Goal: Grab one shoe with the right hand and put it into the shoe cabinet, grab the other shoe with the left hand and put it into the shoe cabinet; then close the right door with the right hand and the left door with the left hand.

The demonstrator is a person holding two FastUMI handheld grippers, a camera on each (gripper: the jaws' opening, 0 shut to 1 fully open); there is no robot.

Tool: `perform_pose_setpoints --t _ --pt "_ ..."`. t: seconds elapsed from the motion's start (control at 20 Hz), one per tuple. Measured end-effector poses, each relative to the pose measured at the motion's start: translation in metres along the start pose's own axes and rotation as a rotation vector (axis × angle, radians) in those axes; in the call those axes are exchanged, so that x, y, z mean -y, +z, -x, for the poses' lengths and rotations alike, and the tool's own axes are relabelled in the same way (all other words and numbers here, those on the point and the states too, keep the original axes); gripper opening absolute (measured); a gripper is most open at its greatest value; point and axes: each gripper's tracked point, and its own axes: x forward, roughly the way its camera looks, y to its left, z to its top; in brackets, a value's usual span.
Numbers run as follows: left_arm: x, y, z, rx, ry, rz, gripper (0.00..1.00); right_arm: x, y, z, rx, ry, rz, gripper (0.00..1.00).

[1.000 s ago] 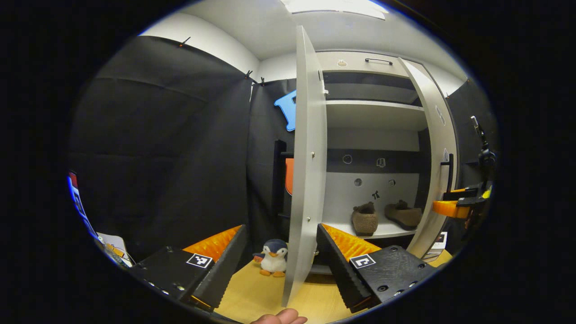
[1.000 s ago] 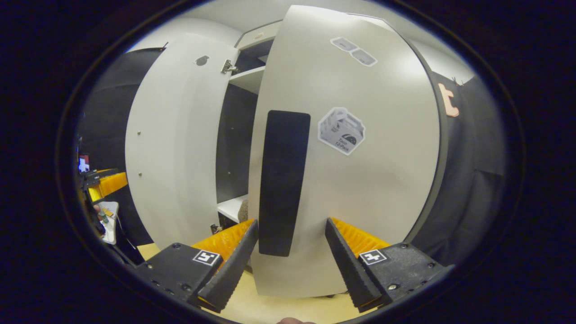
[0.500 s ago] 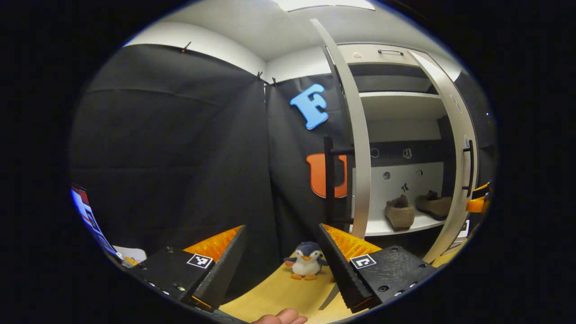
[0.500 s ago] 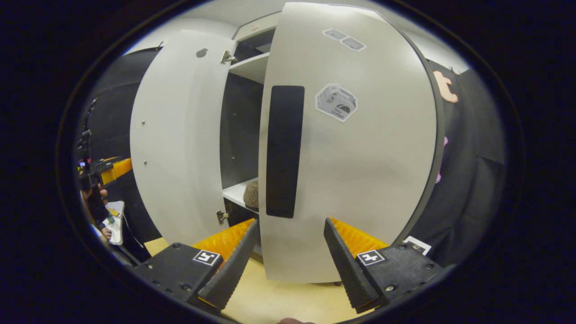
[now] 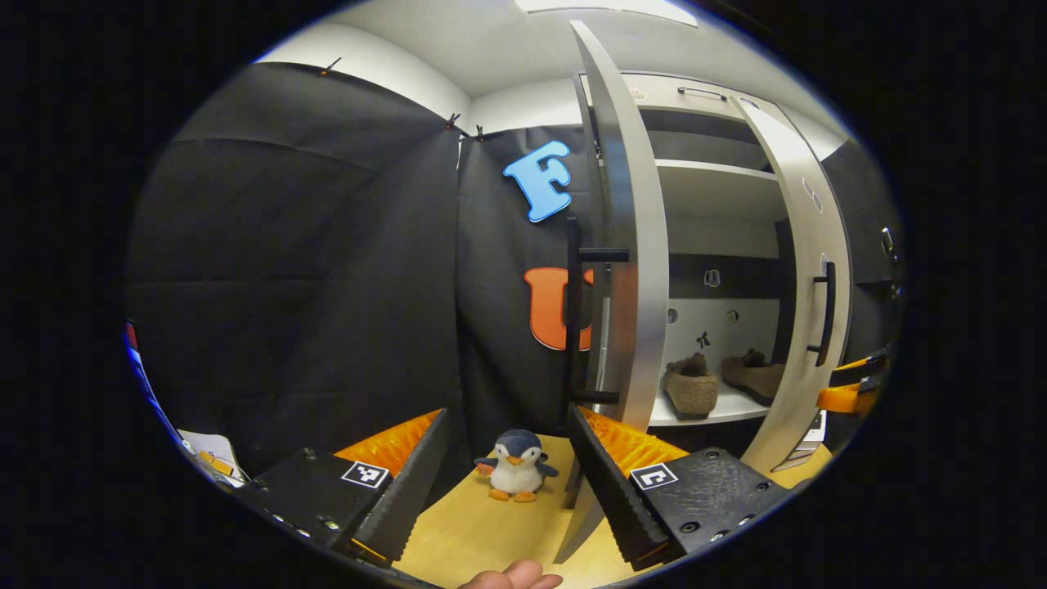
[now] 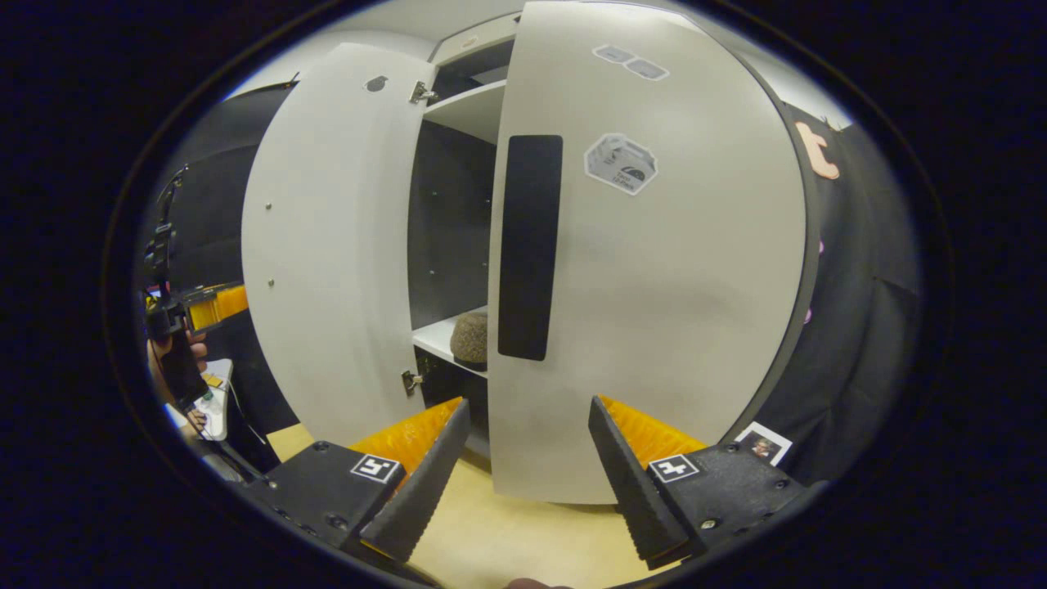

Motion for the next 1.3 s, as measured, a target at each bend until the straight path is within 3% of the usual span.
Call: perform_pose_setpoints --t 0.35,0.55,0.9,1.05,1.3 --pt "0.035 -0.001 0.002 0.002 -0.069 0.002 0.92 0.004 0.0 -0.001 -0.001 -0.007 -0.004 0.96" --pt "0.063 -0.004 -0.002 0.005 -0.148 -0.009 0.92 0.014 -0.004 0.005 -0.004 -0.029 -0.003 0.96" --pt "0.134 -0.018 -0.021 -0.044 -0.3 -0.082 0.92 0.031 -0.008 0.025 -0.002 -0.093 -0.003 0.96" --pt "0.175 -0.03 -0.022 -0.081 -0.401 -0.117 0.92 0.038 -0.015 0.037 -0.006 -0.127 0.02 0.96" --pt "0.235 -0.036 -0.01 -0.044 -0.547 -0.252 0.95 0.047 -0.028 0.055 -0.022 -0.176 0.03 0.96"
